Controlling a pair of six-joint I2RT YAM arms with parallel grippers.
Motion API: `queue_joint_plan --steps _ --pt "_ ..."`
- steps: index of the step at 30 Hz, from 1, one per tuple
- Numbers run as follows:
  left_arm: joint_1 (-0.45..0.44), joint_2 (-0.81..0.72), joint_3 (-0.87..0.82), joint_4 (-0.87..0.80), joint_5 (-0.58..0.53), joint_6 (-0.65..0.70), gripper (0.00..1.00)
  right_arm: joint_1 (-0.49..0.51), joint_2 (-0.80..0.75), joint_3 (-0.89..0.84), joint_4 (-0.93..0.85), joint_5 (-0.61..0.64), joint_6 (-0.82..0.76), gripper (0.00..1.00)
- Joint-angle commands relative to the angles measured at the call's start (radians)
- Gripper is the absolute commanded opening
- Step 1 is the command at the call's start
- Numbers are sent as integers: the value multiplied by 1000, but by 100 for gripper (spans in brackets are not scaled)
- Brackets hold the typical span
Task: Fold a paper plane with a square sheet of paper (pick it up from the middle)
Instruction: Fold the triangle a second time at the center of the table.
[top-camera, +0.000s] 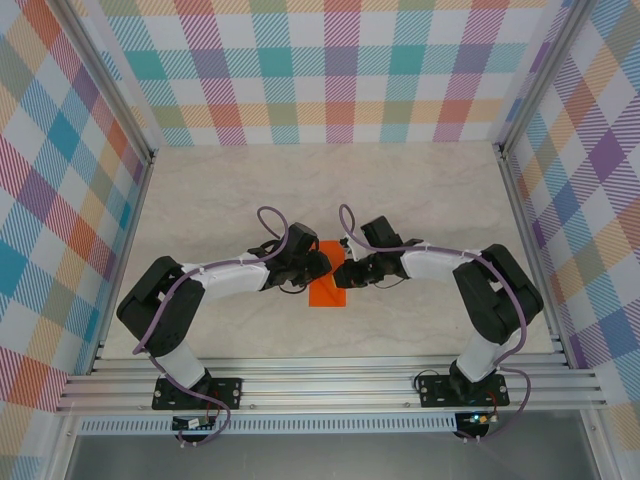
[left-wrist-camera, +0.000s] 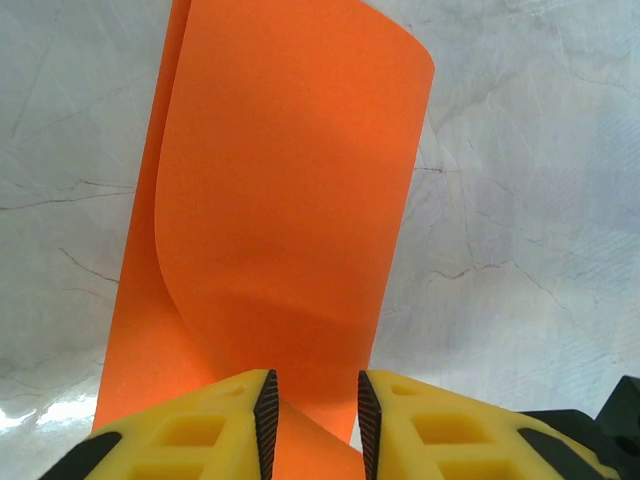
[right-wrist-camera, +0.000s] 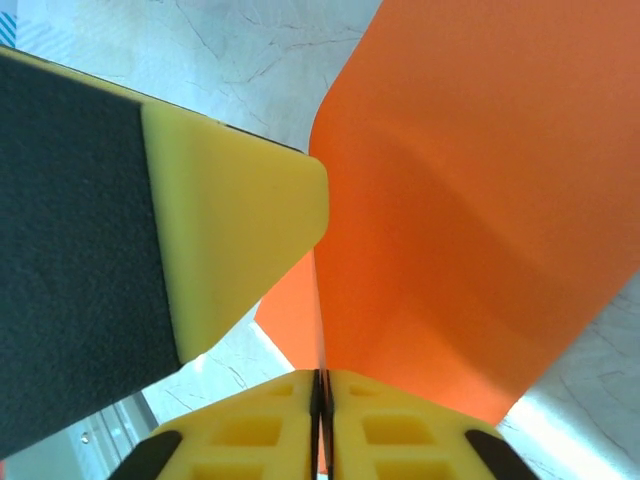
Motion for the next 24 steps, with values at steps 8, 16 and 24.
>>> queue_joint_plan --steps 8,16,24 --pt "-12 -78 -13 -35 -61 -1 39 -14 33 98 -140 46 -110 7" --pt "-12 -99 -26 -43 -54 17 40 -28 60 139 -225 86 -174 9" --pt "-12 -95 -28 -26 -31 26 39 -37 98 188 -278 106 -220 10"
